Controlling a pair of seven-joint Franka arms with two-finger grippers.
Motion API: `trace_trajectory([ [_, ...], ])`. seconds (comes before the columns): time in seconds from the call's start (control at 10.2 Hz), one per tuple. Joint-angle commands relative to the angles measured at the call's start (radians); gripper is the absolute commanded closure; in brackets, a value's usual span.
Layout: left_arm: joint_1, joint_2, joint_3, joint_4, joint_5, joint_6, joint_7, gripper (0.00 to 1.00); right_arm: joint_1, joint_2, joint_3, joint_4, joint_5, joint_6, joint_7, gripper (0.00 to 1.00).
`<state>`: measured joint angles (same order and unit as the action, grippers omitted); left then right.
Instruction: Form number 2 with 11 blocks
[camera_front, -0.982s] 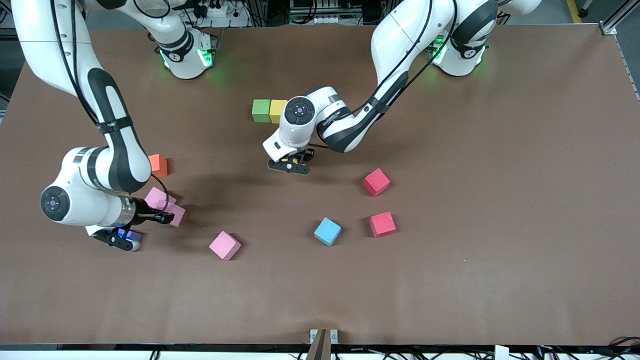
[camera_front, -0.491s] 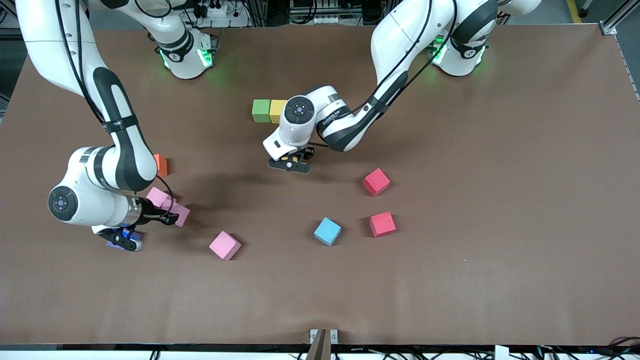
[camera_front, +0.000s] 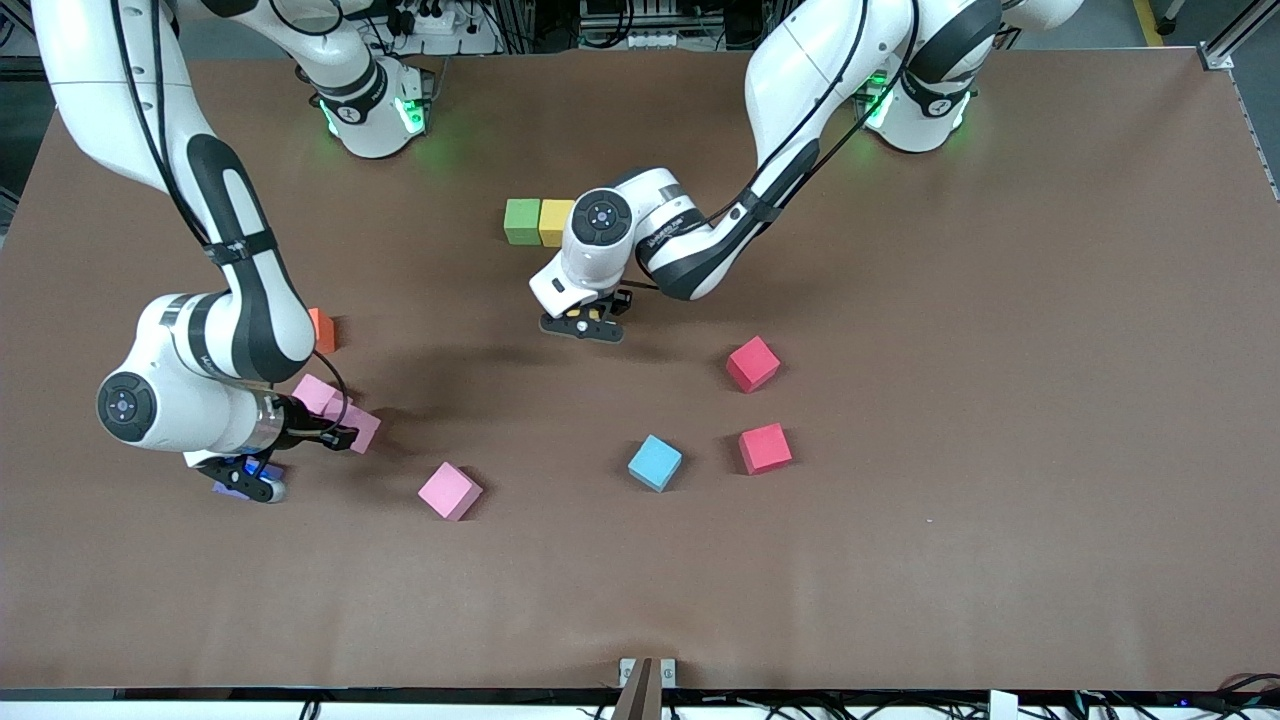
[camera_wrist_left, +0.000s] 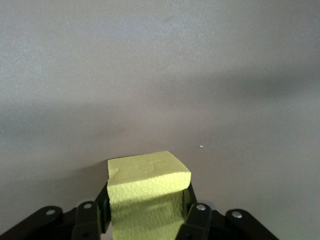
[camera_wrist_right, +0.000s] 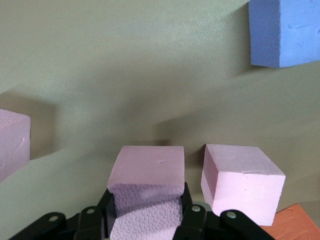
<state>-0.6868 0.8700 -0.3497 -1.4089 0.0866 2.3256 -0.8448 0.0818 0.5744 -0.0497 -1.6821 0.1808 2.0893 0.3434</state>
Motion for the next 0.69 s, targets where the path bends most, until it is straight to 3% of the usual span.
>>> trace_trajectory([
  [0.0,0.013,-0.029,-0.015,-0.044,-0.013,0.017,-0.029,0.87,0.001,-0.015,0.002,-0.004,0.011,-0.008,-0.001,1.0],
  [0.29,0.013,-0.031,-0.017,-0.053,-0.01,0.017,-0.031,0.87,0.003,-0.015,0.002,-0.004,0.009,-0.011,-0.004,1.0],
  [0.49,0.013,-0.031,-0.017,-0.058,-0.004,0.018,-0.031,0.81,0.003,-0.015,0.002,-0.004,0.008,-0.011,-0.004,1.0],
  [0.59,0.013,-0.031,-0.017,-0.059,-0.002,0.018,-0.031,0.74,0.003,-0.015,0.002,-0.004,0.008,-0.011,-0.004,1.0],
])
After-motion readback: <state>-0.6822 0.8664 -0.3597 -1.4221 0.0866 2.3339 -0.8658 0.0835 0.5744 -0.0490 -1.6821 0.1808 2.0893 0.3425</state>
